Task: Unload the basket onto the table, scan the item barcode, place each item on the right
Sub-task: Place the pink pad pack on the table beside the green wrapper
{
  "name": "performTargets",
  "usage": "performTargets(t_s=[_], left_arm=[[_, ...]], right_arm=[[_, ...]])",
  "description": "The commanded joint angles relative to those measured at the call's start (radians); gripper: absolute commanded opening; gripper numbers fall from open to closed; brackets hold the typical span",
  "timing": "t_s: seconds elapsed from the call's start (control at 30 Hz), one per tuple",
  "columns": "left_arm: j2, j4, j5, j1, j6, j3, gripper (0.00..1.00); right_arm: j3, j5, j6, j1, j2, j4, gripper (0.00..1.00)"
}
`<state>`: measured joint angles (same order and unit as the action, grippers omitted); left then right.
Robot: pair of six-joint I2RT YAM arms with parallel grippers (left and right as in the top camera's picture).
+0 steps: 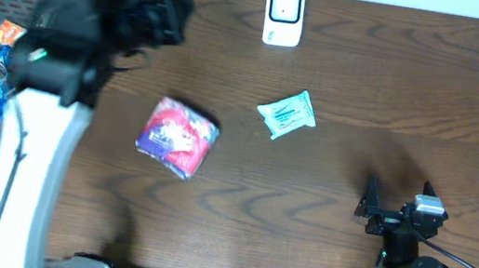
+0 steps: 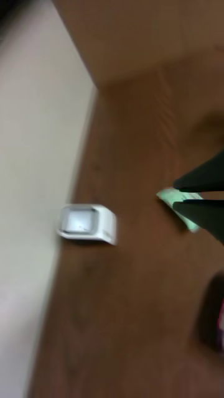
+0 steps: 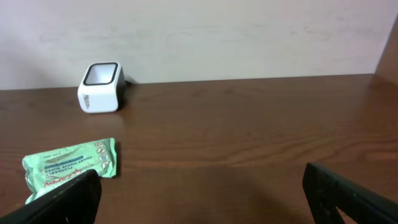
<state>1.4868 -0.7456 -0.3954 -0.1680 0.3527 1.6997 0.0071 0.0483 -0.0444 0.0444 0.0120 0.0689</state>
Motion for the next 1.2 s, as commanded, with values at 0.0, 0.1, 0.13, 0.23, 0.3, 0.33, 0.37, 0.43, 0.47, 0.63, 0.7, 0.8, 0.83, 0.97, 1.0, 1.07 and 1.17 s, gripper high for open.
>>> performTargets(t_s=[0.0,0.1,0.13,0.23,0.3,0.33,0.37,0.43,0.47,0.63,0.7,0.8,0.83,0.97,1.0,1.07,1.17], left_arm=[[0.071,-0.034,0.140,-0.035,-0.088,0.000,0.08],[0.127,-0.116,0.147,-0.041,-0.111,0.000,0.24],[0.146,-0.162,0.147,-0.041,-0.126,0.000,0.31],[0.194,-0.319,0.162,-0.041,-0.158,0.000,0.62],[0.225,-0.429,0.172,-0.041,-0.158,0.000,0.71],[0.240,-0.483,0.172,-0.041,-0.158,0.000,0.75],[0.254,-0.536,0.172,-0.042,-0.159,0.000,0.78],[0.282,-0.626,0.172,-0.049,-0.198,-0.003,0.85],[0.291,-0.646,0.172,-0.055,-0.206,-0.008,0.86],[0.311,-0.653,0.173,-0.115,-0.251,-0.082,0.90],[0.311,-0.634,0.185,-0.146,-0.256,-0.122,0.90],[0.311,-0.592,0.221,-0.193,-0.255,-0.188,0.90],[0.311,-0.570,0.228,-0.208,-0.255,-0.211,0.90],[0.311,-0.452,0.296,-0.263,-0.254,-0.296,0.90],[0.311,-0.422,0.341,-0.274,-0.245,-0.316,0.90],[0.311,-0.360,0.425,-0.298,-0.228,-0.360,0.90],[0.311,-0.310,0.460,-0.317,-0.225,-0.411,0.90]], right_arm=[[-0.002,0.002,-0.010,-0.007,-0.006,0.003,0.99],[-0.002,0.002,-0.010,-0.007,-0.006,0.003,0.99],[-0.002,0.002,-0.010,-0.007,-0.006,0.003,0.99],[-0.002,0.002,-0.010,-0.007,-0.006,0.003,0.99],[-0.002,0.002,-0.010,-0.007,-0.006,0.003,0.99],[-0.002,0.002,-0.010,-0.007,-0.006,0.003,0.99],[-0.002,0.002,-0.010,-0.007,-0.006,0.003,0.99],[-0.002,0.002,-0.010,-0.007,-0.006,0.003,0.99],[-0.002,0.002,-0.010,-0.007,-0.006,0.003,0.99],[-0.002,0.002,-0.010,-0.007,-0.006,0.003,0.99],[-0.002,0.002,-0.010,-0.007,-0.006,0.003,0.99],[-0.002,0.002,-0.010,-0.007,-0.006,0.003,0.99],[-0.002,0.002,-0.010,-0.007,-0.006,0.003,0.99],[-0.002,0.002,-0.010,-0.007,-0.006,0.003,0.99],[-0.002,0.002,-0.010,-0.007,-0.006,0.003,0.99],[-0.002,0.002,-0.010,-0.007,-0.006,0.003,0.99],[-0.002,0.002,-0.010,-0.007,-0.006,0.003,0.99]])
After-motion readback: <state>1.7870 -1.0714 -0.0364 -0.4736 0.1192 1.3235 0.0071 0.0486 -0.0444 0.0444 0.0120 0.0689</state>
